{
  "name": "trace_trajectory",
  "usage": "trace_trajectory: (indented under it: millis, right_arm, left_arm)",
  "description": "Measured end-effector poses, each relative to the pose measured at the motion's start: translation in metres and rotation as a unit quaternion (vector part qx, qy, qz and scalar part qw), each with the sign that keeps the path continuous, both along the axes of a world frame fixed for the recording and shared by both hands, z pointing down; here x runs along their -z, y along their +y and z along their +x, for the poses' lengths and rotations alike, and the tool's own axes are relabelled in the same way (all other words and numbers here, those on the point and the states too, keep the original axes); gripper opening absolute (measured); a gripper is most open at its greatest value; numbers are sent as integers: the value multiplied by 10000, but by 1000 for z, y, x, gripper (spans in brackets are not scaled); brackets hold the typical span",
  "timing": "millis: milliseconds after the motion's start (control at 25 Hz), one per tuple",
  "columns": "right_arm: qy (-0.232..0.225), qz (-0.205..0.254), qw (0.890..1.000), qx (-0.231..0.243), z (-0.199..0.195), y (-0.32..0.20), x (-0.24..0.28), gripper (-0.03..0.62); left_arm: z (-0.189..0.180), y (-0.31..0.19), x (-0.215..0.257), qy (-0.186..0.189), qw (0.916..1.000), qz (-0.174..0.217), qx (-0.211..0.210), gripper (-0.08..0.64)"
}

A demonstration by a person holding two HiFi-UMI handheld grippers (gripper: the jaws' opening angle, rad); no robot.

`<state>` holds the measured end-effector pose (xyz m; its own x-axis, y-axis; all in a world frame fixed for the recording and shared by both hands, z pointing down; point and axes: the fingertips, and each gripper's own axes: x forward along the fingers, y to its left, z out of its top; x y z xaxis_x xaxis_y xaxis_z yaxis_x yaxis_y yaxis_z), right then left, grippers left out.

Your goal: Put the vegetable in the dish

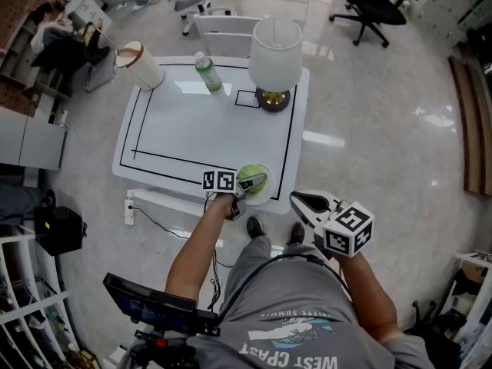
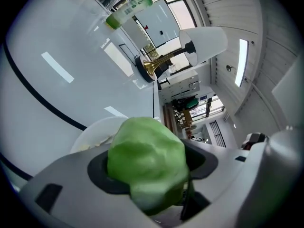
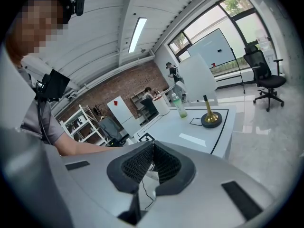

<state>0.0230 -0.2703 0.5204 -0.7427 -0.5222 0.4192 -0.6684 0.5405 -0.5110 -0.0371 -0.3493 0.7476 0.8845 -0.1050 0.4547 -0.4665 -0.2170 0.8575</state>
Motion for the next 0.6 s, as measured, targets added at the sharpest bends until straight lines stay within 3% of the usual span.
trace_trajectory:
  millis: [200, 480, 600]
  right_arm:
    - [-7, -16, 10000, -11, 5, 5, -3, 8]
    - [-10, -20, 10000, 31, 2, 3, -3, 8]
    - [10, -33, 10000, 38, 1, 3, -3, 8]
  left_arm:
    - [-6, 2, -1, -407, 9982, 382, -197, 310]
    - [-5, 1, -7, -1175, 9826, 1237, -736, 407]
    - [-6, -2, -6, -1277, 9784, 1429, -779, 414]
